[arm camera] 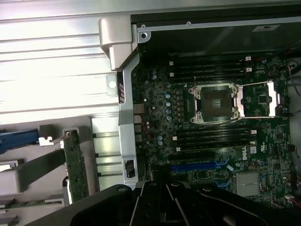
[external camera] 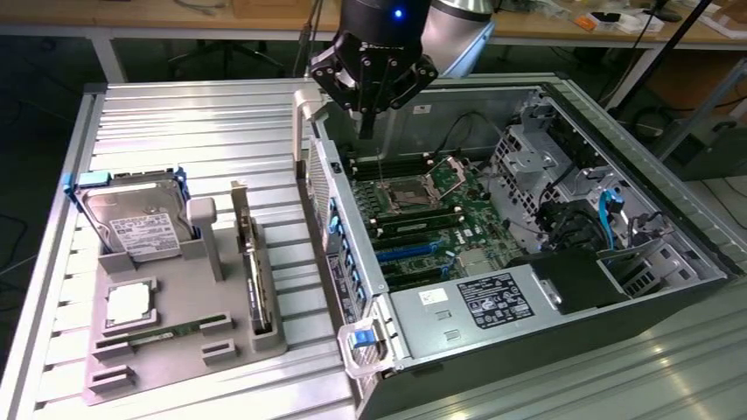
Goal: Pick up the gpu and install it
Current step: 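Pick up the gpu and move the gpu toward the slot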
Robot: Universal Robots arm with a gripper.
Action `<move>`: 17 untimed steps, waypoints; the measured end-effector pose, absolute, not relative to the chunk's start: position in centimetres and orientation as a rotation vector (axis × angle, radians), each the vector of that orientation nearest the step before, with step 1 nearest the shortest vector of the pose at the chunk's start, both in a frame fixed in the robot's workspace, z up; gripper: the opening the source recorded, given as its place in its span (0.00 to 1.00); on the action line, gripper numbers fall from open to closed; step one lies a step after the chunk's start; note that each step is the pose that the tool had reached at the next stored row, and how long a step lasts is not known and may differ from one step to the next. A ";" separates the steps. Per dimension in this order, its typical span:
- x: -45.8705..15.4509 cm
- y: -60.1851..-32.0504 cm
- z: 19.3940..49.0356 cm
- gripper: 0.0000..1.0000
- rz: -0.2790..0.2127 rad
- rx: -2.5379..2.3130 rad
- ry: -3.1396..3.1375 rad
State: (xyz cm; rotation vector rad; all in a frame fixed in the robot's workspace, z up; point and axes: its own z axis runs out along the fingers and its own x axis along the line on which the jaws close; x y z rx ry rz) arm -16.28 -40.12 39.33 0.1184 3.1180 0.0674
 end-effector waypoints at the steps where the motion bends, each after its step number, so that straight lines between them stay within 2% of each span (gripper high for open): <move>1: -16.3 -40.1 39.3 0.11 0.067 0.118 3.118; 17: -17.0 -40.1 39.3 0.11 0.067 0.118 3.118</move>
